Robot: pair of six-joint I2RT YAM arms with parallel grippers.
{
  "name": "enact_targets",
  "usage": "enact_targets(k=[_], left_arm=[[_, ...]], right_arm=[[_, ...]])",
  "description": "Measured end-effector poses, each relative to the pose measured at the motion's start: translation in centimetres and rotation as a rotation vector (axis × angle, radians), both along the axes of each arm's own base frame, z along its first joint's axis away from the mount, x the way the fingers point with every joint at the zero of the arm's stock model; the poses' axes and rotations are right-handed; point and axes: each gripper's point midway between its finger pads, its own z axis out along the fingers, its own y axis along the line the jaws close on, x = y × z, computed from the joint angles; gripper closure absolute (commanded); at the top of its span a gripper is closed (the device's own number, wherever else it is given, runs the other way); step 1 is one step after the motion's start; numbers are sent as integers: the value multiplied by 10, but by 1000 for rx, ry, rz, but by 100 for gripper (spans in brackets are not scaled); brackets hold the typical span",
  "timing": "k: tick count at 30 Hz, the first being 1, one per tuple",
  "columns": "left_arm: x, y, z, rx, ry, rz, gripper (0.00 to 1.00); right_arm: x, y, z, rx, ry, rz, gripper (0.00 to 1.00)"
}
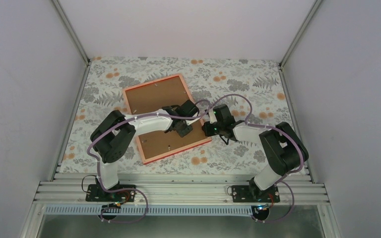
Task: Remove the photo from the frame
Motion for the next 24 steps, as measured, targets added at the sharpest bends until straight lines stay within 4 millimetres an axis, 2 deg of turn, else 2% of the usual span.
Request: enact_targets(k=[11,20,24], left_arm=[[-6,-5,2,43,-27,-55,98],[-8,-3,2,68,-43,-48,98],[-16,4,4,79,-28,-51,97]], right_arm=[[0,-4,0,4,0,-5,90],[0,-4,0,7,-1,-4,90],[1,-5,0,10,-3,-6,90]])
